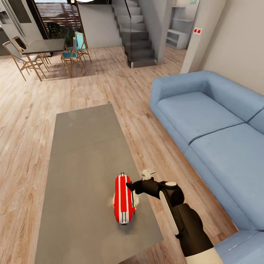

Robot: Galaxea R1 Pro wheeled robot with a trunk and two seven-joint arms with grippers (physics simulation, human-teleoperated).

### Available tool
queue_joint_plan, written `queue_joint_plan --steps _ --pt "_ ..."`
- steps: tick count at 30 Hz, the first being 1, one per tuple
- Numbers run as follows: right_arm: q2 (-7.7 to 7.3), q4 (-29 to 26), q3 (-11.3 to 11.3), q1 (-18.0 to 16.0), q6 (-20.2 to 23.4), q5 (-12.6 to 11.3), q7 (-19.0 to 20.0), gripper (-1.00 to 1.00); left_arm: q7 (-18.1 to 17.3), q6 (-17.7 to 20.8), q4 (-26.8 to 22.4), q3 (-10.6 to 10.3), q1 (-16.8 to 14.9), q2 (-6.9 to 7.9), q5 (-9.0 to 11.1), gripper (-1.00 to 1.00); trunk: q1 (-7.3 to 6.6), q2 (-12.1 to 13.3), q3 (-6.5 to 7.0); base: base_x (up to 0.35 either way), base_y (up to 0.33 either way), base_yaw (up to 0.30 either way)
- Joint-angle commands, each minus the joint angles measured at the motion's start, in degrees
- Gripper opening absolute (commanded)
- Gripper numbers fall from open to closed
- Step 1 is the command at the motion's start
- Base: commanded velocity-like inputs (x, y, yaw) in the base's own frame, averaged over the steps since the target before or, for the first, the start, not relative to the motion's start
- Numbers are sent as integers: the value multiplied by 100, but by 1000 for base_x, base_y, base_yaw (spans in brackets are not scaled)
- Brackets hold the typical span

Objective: Turn on the radio receiver that's on the table in the living room.

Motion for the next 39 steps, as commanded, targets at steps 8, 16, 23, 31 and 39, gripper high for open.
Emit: queue_joint_plan --steps 8,16,23,31,39 --pt "7 466 32 -8 -443 5 -12 100 0 0 -7 -5 0 0 -10 100 0 0 0 0 0 0" --pt "10 1078 210 -43 -971 9 -29 100 0 0 -9 -7 0 0 -12 100 0 0 0 0 0 0" --pt "53 1387 361 -104 -1162 16 -73 100 0 0 -8 -7 -2 0 -12 100 22 -40 -18 0 0 0" --pt "63 1469 767 -106 -1457 -259 -419 100 -7 -1 -1 -7 0 0 -15 100 198 -361 -162 0 0 0" --pt "46 1480 1296 -106 -1527 -1006 -1192 100 -1 0 0 -7 0 -4 -223 100 373 -682 -305 0 0 0"
